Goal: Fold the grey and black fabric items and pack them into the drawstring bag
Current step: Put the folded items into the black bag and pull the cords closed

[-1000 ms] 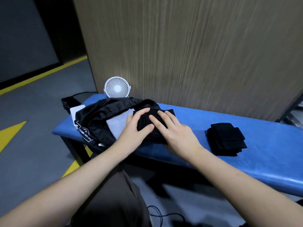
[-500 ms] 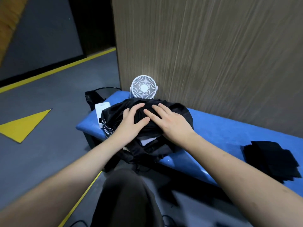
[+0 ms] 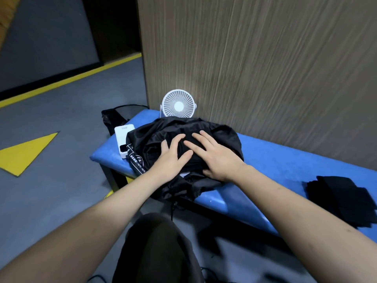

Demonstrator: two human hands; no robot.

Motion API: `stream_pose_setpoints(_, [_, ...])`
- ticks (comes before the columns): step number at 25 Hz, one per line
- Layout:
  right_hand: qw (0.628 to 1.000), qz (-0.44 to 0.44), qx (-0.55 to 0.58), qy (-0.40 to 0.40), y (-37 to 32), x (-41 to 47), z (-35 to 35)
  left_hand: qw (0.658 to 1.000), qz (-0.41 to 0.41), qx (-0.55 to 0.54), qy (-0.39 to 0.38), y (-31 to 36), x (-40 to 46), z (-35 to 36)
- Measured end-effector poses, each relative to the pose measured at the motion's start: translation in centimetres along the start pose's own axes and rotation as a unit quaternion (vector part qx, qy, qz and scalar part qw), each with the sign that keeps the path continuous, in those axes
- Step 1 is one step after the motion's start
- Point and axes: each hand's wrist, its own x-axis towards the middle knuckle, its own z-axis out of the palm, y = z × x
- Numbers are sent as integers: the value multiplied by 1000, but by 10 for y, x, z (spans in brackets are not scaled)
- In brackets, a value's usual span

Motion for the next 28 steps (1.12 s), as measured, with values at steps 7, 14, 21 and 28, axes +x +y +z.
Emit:
stream_pose_setpoints(7, [999,34,18,-14,-3,-7,-17,977,8,194,87,14,-11,-28])
stream_pose_setpoints(14, [995,52,64,54,-19,-7,-34,943,162,272,98,10,-22,-36])
stream_pose_setpoints(21, [989,109,72,-62,-10,-2,-17,941,103,322,6,-9,-9,-20])
stream_pose_setpoints(28, [990,108,61,-60,-12,3,-21,937,101,335,21,-2,-12,-29])
